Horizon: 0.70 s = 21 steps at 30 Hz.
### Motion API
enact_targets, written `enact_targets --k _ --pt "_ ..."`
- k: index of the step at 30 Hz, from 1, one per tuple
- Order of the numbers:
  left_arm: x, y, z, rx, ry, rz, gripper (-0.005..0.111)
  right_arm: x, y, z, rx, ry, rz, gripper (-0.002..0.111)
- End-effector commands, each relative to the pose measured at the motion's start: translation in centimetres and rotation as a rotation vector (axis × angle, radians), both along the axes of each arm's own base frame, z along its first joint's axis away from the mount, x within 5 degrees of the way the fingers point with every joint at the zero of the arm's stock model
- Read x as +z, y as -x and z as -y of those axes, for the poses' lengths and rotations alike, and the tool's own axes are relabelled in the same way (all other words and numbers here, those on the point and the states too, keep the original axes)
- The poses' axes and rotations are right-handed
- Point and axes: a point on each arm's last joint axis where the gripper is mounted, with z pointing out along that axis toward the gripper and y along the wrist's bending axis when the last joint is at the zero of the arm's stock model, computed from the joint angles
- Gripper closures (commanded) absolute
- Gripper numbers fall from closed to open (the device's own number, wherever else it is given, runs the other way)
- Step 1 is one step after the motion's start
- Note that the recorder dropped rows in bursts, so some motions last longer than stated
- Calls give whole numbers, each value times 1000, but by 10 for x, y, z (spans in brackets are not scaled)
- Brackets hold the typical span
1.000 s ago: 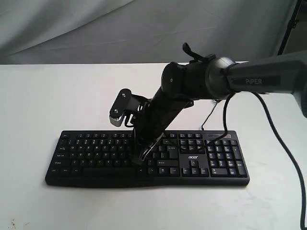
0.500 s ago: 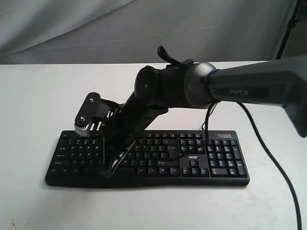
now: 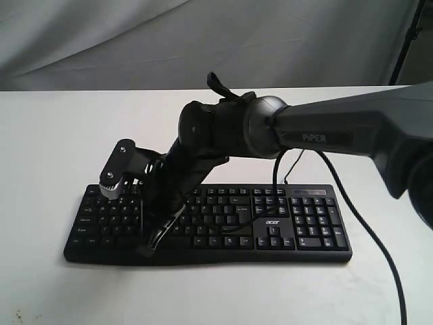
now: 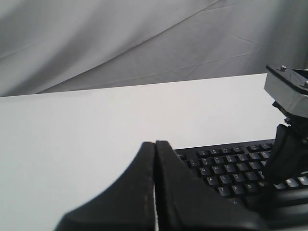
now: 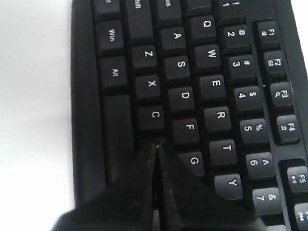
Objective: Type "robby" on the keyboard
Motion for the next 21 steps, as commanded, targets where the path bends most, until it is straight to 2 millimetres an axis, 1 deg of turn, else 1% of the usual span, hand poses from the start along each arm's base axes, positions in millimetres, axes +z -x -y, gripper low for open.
enact_targets --k 1,5,21 --pt "-1 0 0 -6 -1 5 107 6 -2 0 -13 2 24 108" --pt "-1 0 0 -6 -1 5 107 3 -3 0 -17 4 24 108" --pt "-1 0 0 -6 -1 5 107 2 -5 1 -32 16 36 108"
